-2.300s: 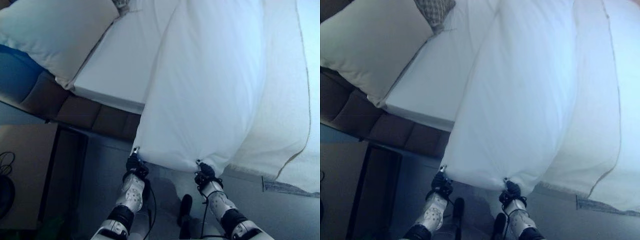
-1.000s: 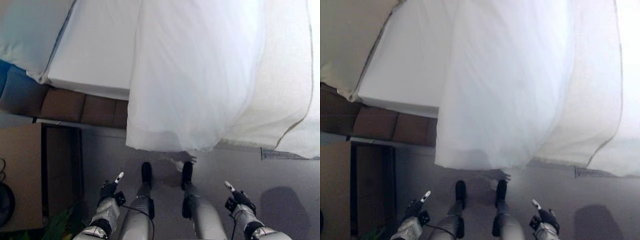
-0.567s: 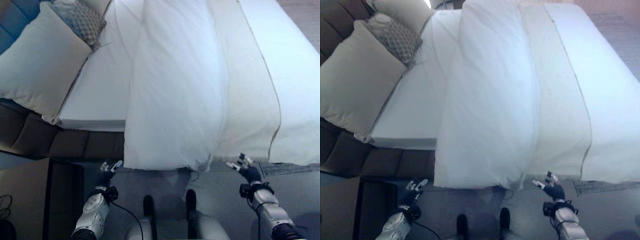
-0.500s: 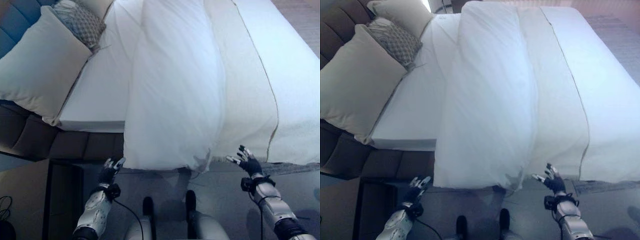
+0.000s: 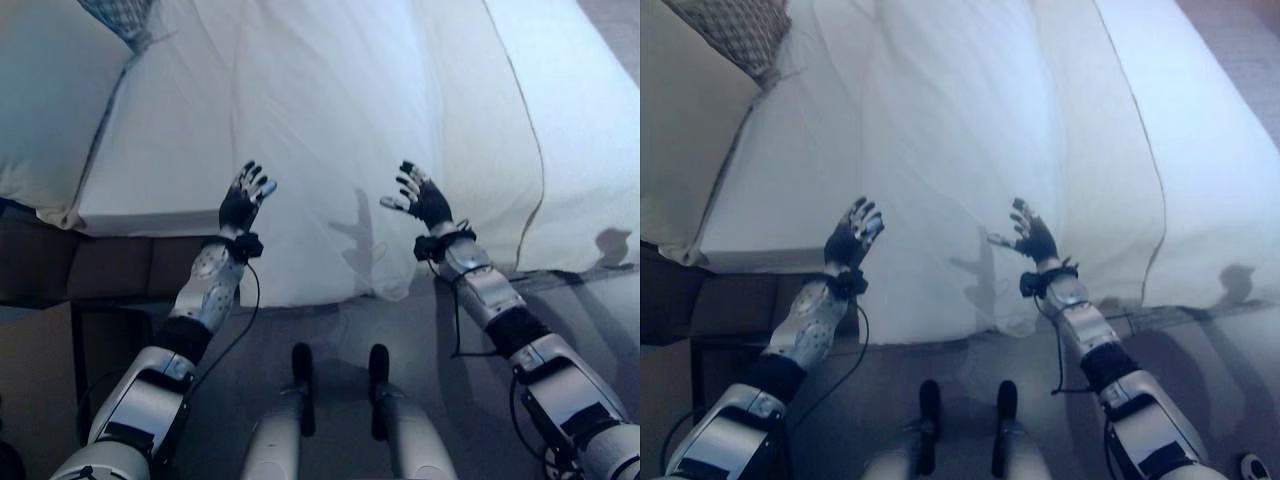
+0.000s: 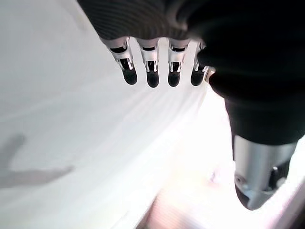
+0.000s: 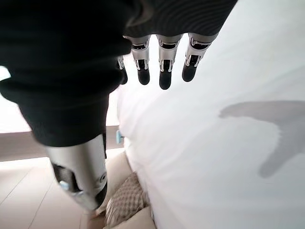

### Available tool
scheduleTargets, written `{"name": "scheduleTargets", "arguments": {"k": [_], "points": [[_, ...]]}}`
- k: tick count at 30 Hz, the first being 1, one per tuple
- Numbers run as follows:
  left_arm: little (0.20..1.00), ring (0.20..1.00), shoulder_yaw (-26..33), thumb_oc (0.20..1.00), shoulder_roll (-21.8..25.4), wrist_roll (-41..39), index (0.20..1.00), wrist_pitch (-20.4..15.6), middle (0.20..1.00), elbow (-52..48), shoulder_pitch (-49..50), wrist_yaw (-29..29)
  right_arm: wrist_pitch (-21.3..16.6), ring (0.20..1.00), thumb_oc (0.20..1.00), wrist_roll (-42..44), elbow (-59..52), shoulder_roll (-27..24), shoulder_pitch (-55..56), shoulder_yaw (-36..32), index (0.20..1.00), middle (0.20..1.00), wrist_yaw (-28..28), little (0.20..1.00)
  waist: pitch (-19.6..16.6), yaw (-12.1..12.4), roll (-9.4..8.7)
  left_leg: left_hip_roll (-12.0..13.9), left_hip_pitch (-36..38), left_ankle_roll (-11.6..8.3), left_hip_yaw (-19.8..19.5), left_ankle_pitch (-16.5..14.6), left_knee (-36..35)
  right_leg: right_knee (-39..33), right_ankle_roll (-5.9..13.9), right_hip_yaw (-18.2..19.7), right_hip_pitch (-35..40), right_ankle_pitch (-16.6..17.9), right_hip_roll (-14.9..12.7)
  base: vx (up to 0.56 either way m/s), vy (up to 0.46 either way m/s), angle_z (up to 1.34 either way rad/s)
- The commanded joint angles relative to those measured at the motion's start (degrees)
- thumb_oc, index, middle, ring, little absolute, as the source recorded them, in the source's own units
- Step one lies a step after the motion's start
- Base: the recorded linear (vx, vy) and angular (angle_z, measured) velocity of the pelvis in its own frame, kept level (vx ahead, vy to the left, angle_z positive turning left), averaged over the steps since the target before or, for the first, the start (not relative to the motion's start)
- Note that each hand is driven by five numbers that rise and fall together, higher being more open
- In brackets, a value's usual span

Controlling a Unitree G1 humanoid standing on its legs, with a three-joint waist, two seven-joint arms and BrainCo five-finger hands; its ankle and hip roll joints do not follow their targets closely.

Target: Make the bed

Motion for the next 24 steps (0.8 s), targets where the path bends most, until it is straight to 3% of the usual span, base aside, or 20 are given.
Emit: {"name": "scheduleTargets", "arguments": {"k": [1, 2, 6, 11, 12, 13, 14, 24], "points": [[1.0, 1.0, -3.3, 1.0, 0.3, -3.7, 1.0, -1.6, 1.0, 1.1, -8.3, -0.1, -3.8, 1.0, 1.0, 6.5, -1.7, -2.8, -7.0, 1.6, 1.0, 1.0, -1.4, 1.0, 2.0, 0.0, 0.72, -1.5, 1.9, -3.95, -3.3, 0.7, -3.9, 1.9, 3.03, -0.9, -0.8, -3.5, 1.8, 0.01, -0.159, 0.39], [1.0, 1.0, -4.5, 1.0, 0.2, -4.4, 1.0, -1.4, 1.0, 2.0, -11.9, -0.3, -3.9, 1.0, 1.0, 7.7, -0.7, -3.6, -10.1, 2.0, 1.0, 1.0, -2.1, 1.0, 2.0, -0.3, 1.09, -1.1, 0.2, -4.86, -4.0, 3.6, -8.2, -0.4, 3.0, -1.5, -1.6, -2.3, 2.7, -0.03, -0.132, 0.3], [1.0, 1.0, -7.5, 1.0, -1.8, -5.9, 1.0, 0.0, 1.0, 6.9, -19.6, -1.0, -5.1, 1.0, 1.0, 10.6, 3.6, -2.6, -17.6, 3.8, 1.0, 1.0, -3.8, 1.0, 2.6, -0.9, 1.56, -0.4, -3.1, -6.24, -5.9, 6.1, -11.4, -1.2, 2.65, -3.8, -5.2, -2.1, 3.3, 0.01, -0.138, 0.39], [1.0, 1.0, -10.1, 1.0, -1.8, -5.1, 1.0, 1.3, 1.0, 14.0, -27.4, 0.2, -4.9, 1.0, 1.0, 12.7, 11.1, -0.3, -24.8, 6.6, 1.0, 1.0, -5.9, 1.0, 4.0, -1.6, 0.97, -0.1, -9.1, -6.77, -7.1, 6.2, -9.6, -1.3, 2.39, -4.5, -10.2, -0.7, 3.4, 0.0, -0.085, 0.09], [1.0, 1.0, -10.6, 1.0, -1.6, -4.6, 1.0, 1.4, 1.0, 15.3, -28.4, 0.6, -4.3, 1.0, 1.0, 12.7, 12.9, -0.3, -25.7, 7.5, 1.0, 1.0, -6.2, 1.0, 3.9, -1.6, 0.93, 0.1, -9.3, -7.23, -7.5, 5.1, -9.8, -1.8, 2.83, -4.1, -10.2, -1.5, 3.6, 0.01, -0.046, 0.02], [1.0, 1.0, -11.2, 1.0, -1.6, -4.2, 1.0, 1.7, 1.0, 16.7, -29.6, 0.8, -3.7, 1.0, 1.0, 13.1, 14.9, 0.2, -27.1, 8.7, 1.0, 1.0, -6.0, 1.0, 4.0, -1.8, 0.61, 0.1, -11.4, -7.04, -7.1, 6.5, -9.6, -2.2, 2.59, -4.7, -12.0, 0.2, 3.5, 0.09, -0.046, 0.01], [1.0, 1.0, -11.8, 1.0, -1.2, -3.6, 1.0, 2.0, 1.0, 18.2, -30.3, 1.1, -3.2, 1.0, 1.0, 13.2, 16.8, 0.2, -28.1, 9.5, 1.0, 1.0, -6.0, 1.0, 3.9, -1.8, 0.57, 0.3, -11.3, -7.39, -7.7, 5.4, -10.0, -2.7, 3.03, -4.3, -11.8, -0.5, 3.9, 0.03, -0.04, 0.01], [1.0, 1.0, -17.0, 1.0, -0.1, 3.9, 1.0, 3.2, 1.0, 27.5, -35.6, 5.2, 0.3, 1.0, 1.0, 10.1, 30.3, 0.5, -34.5, 16.3, 1.0, 1.0, -6.9, 1.0, 4.0, -1.8, 0.8, 0.0, -20.5, -7.82, -8.3, 6.1, -10.8, -5.3, 3.23, -4.3, -20.4, 1.5, 4.1, 0.04, -0.019, 0.02]]}}
